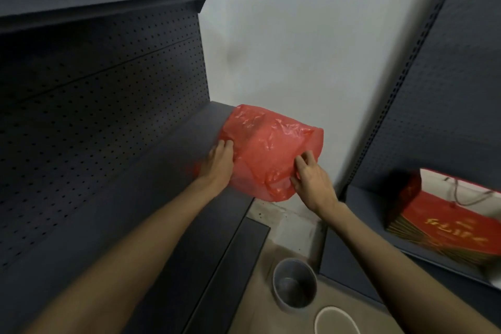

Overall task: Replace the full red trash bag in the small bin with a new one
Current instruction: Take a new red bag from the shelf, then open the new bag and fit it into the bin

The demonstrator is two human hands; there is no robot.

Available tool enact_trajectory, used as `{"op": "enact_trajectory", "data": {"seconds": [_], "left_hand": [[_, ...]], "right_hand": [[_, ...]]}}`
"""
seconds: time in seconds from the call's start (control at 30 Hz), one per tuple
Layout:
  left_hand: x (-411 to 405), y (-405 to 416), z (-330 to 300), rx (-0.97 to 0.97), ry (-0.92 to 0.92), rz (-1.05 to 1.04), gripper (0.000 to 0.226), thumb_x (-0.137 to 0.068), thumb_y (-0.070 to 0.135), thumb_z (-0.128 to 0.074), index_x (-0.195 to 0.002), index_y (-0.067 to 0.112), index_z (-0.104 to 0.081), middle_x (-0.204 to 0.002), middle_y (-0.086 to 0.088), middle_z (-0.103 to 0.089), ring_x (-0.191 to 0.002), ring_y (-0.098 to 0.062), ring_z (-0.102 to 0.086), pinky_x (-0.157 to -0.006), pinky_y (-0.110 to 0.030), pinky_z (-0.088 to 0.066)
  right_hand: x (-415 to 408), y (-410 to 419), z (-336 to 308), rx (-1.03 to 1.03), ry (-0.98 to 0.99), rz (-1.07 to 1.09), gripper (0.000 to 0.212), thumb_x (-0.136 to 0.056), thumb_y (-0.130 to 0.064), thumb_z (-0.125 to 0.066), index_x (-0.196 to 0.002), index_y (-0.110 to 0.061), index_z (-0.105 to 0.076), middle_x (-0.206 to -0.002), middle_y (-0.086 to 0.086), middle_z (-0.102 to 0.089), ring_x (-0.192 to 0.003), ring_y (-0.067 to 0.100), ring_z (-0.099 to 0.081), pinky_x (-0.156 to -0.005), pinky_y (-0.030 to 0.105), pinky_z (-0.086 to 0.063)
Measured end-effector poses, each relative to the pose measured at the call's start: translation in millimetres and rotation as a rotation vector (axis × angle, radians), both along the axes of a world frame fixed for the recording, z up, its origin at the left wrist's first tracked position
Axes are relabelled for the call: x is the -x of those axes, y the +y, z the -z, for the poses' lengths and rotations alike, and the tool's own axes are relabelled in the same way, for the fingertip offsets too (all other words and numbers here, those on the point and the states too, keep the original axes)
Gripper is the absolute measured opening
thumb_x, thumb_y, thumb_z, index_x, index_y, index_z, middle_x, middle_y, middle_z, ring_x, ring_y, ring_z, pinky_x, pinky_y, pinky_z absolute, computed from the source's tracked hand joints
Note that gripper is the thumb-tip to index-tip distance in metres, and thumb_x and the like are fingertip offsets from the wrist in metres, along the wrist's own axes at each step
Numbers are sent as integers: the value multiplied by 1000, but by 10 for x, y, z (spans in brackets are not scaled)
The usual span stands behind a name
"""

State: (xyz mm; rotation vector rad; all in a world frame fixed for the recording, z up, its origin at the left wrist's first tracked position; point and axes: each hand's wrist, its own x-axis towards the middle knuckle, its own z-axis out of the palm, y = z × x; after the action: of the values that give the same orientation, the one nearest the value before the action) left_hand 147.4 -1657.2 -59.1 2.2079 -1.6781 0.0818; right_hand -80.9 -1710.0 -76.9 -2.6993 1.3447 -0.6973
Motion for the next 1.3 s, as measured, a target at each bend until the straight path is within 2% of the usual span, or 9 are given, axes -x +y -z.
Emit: {"op": "enact_trajectory", "data": {"seconds": [0.23,0.33,0.43,0.63,0.9,0.97,1.1,1.2,1.3], "left_hand": [[635,-281,79,-88,-17,131,19,-95,14,-52,-106,6,-66,-111,-17,-63,-101,-38,-63,-82,-44,-51],[917,-366,134,-138,0,141,23,-97,17,-48,-96,5,-69,-106,-18,-67,-96,-38,-66,-77,-41,-51],[1119,-469,215,-216,23,121,31,-99,27,-46,-101,6,-69,-110,-19,-68,-100,-38,-65,-81,-40,-50],[1397,-597,390,-343,-8,42,43,-100,36,-39,-108,6,-69,-114,-20,-69,-107,-37,-64,-86,-37,-48],[1588,-589,1052,-596,50,-54,62,-103,50,-26,-118,3,-63,-127,-22,-62,-115,-38,-59,-94,-41,-44],[1590,-581,1273,-639,122,-70,66,-102,55,-24,-118,5,-64,-126,-21,-62,-117,-38,-57,-97,-44,-43],[1549,-600,1749,-651,358,-115,64,-99,59,-33,-80,5,-60,-109,-21,-66,-103,-38,-61,-91,-47,-50],[1499,-605,2060,-650,651,-178,57,-91,53,-57,-89,-2,-68,-95,-17,-71,-87,-32,-68,-80,-40,-55],[1389,-564,2390,-672,806,-279,36,-72,32,-78,-91,3,-73,-90,-15,-73,-82,-29,-71,-76,-39,-60]], "right_hand": [[801,-219,123,-71,-95,102,11,-89,-9,-55,-90,-4,-45,-97,17,-51,-74,36,-54,-58,34,-38],[1096,-281,231,-134,-115,139,11,-85,-6,-55,-87,-4,-45,-92,16,-55,-78,37,-55,-61,38,-45],[1324,-349,372,-178,-117,185,10,-86,-8,-53,-88,-7,-44,-92,15,-59,-78,36,-57,-62,44,-49],[1639,-527,716,-289,-153,279,12,-92,-17,-53,-99,-7,-55,-96,19,-67,-88,39,-62,-68,41,-47],[1923,-622,1430,-546,-206,361,16,-95,-14,-45,-81,-6,-48,-89,23,-65,-83,40,-61,-64,38,-40],[1961,-596,1638,-619,-225,392,17,-95,-14,-44,-79,-8,-46,-89,23,-64,-84,40,-60,-66,39,-40],[2001,-543,2061,-764,-293,459,16,-97,-14,-42,-89,-7,-55,-99,21,-65,-90,38,-61,-78,42,-48],[2028,-483,2312,-835,-354,506,17,-98,-11,-40,-88,-6,-53,-94,18,-63,-82,32,-60,-70,34,-45],[2061,-459,2505,-939,-464,590,19,-98,-10,-38,-94,0,-54,-92,15,-61,-83,28,-57,-71,34,-43]]}}
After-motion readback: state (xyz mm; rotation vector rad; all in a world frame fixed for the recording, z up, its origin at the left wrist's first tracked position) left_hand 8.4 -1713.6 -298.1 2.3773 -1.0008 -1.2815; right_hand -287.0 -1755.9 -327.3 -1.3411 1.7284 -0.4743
